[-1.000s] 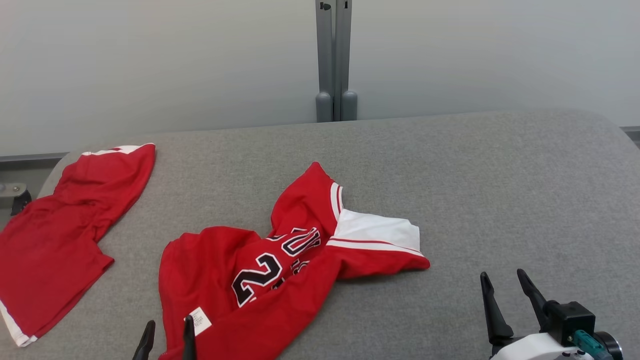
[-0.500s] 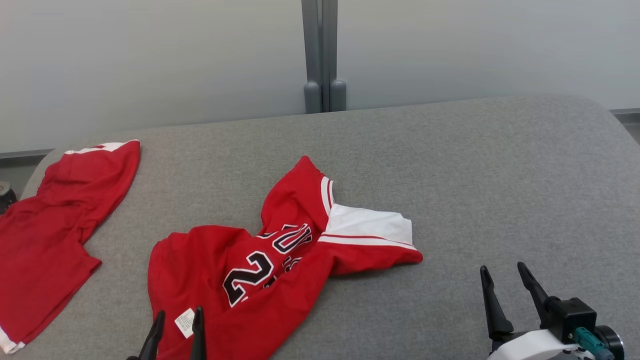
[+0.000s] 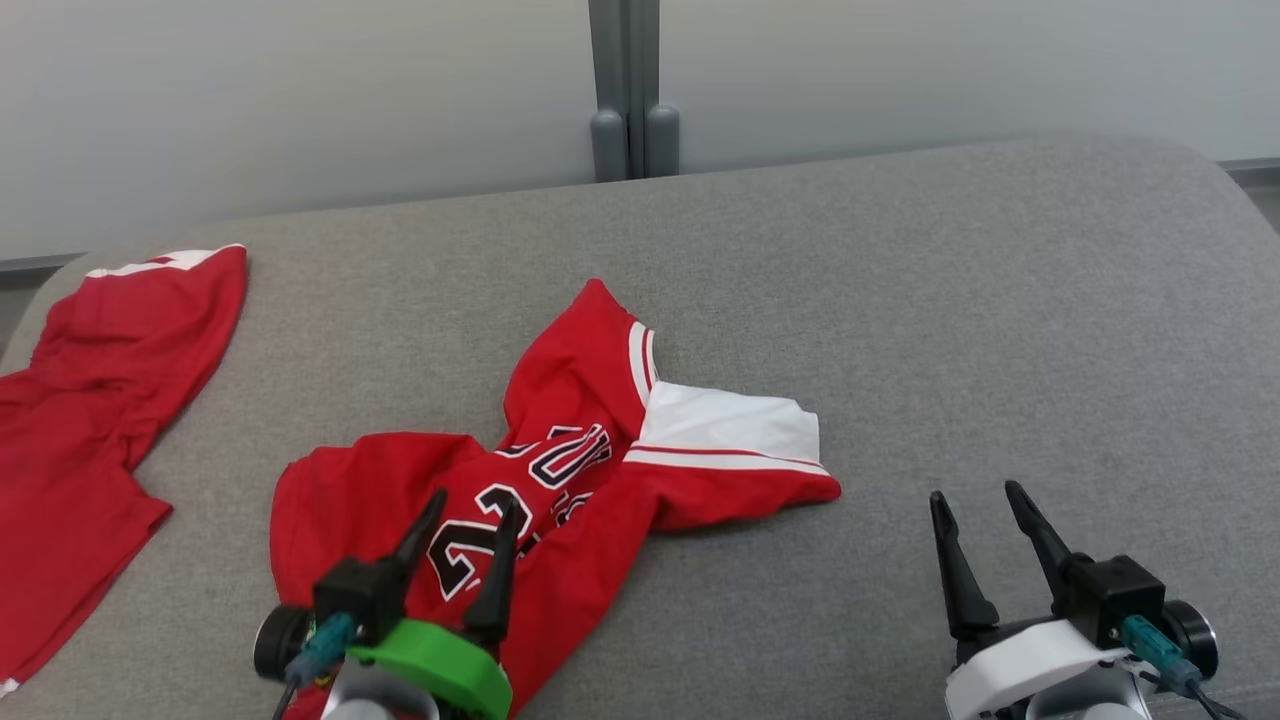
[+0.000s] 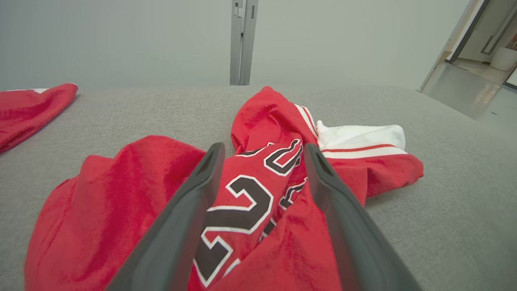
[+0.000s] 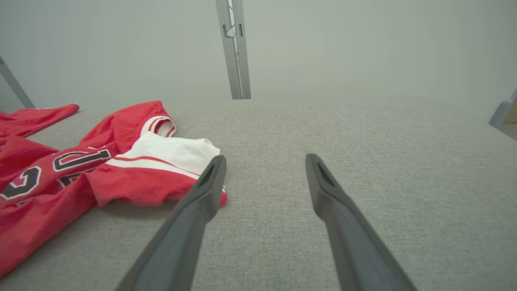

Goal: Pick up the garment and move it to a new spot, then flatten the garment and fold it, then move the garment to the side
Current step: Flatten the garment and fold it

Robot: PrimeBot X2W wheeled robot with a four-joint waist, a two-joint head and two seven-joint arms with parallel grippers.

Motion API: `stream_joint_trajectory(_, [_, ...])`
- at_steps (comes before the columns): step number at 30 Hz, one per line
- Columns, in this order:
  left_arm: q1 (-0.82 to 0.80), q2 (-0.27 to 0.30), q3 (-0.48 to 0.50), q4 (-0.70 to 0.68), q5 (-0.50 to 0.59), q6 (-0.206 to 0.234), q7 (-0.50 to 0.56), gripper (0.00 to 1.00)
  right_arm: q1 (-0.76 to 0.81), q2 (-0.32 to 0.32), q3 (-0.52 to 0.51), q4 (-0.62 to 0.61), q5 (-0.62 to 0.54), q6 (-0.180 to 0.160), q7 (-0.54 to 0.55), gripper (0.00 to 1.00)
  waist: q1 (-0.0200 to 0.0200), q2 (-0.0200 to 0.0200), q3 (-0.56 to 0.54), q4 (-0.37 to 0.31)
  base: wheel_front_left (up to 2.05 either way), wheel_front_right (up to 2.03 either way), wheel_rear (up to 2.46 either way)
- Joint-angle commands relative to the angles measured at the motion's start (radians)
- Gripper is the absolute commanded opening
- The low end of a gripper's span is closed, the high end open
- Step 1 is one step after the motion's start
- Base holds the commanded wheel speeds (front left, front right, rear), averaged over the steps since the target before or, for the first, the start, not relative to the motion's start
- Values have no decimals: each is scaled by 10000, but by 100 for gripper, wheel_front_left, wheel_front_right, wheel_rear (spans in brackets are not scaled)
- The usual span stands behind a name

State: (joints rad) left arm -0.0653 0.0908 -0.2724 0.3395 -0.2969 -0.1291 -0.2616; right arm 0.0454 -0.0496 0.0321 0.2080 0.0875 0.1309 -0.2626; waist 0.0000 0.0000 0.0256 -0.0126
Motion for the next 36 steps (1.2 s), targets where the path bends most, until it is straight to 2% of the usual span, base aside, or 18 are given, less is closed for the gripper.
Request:
stream_joint_trajectory(1, [-755,178,-282,333,-150,-25,97,100,-277,-19,91,-38,-51,-3,-34,100,0,0,536,-214,0,0,0])
stream_joint_trajectory(7, [-3228,543,-1466,2335,-912,-13,804,100,-850,-21,480,35,109,-3,-32,100,0,0,1302,-747,0,0,0])
stream_joint_trajectory(14, [-4529,981,-2443,4227,-1872,-6,2351,100,-1073,-16,613,171,210,-3,-32,100,0,0,1549,-1330,0,0,0])
stream_joint_trajectory(15, [-4609,1014,-2570,4474,-2000,-6,2626,62,-1068,-16,600,192,215,-3,-32,100,0,0,1536,-1402,0,0,0])
stream_joint_trajectory(16, [-4697,1080,-2612,4655,-2087,-6,2795,11,-1065,-18,602,209,227,-3,-34,100,0,0,1522,-1455,0,0,0])
stream_joint_trajectory(17, [-4774,1143,-2688,4828,-2188,-6,2962,0,-1070,-19,592,230,237,-3,-34,100,0,0,1496,-1516,0,0,0])
stream_joint_trajectory(20, [-4843,1192,-2695,5070,-2451,-6,2935,0,-1052,-16,531,264,283,-3,-32,100,0,0,1384,-1613,0,0,0])
stream_joint_trajectory(26, [-5032,1035,-2307,4763,-2570,267,1406,0,-743,-21,398,355,419,-3,-34,100,0,0,852,-1713,0,0,0])
stream_joint_trajectory(31, [-4628,821,-2555,3779,-2198,518,575,0,-413,-18,191,403,527,-3,-32,100,0,0,306,-1709,0,0,0])
stream_joint_trajectory(36, [-3960,626,-3219,2241,-1598,840,377,0,-149,-22,-62,403,531,-3,-34,100,0,0,-123,-1812,0,0,0])
